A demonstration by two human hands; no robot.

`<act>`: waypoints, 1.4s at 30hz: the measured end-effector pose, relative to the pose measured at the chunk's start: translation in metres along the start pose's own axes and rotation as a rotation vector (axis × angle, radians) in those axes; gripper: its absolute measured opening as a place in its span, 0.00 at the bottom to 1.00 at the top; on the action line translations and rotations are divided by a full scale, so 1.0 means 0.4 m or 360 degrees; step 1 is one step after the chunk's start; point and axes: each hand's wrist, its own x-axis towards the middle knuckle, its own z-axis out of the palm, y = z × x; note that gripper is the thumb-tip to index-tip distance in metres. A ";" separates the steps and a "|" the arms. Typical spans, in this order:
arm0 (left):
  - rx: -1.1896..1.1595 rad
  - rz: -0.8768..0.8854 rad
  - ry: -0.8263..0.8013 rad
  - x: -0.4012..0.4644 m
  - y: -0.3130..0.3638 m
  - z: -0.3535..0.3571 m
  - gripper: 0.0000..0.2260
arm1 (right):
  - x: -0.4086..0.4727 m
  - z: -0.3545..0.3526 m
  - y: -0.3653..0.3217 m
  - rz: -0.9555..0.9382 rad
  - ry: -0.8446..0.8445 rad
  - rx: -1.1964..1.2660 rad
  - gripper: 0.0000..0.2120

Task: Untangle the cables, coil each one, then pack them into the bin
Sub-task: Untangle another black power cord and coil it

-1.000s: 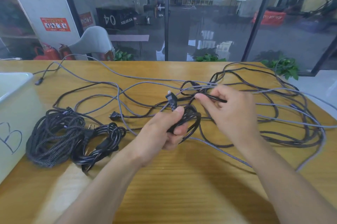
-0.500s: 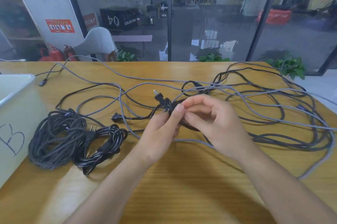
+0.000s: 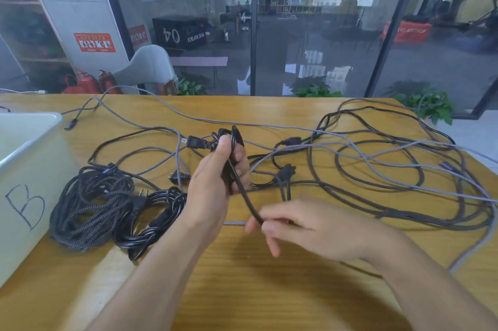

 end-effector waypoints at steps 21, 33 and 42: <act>0.0101 -0.0324 -0.0750 -0.026 0.057 -0.011 0.18 | 0.001 -0.109 0.199 -0.0133 0.0971 -0.0560 0.17; 0.0582 -0.0133 -0.0721 -0.029 0.046 -0.011 0.19 | 0.029 -0.062 0.131 0.0351 0.1821 -0.0668 0.34; 0.0848 -0.0188 -0.0557 -0.014 -0.020 0.010 0.22 | 0.020 -0.044 0.110 0.0093 0.1112 0.0575 0.12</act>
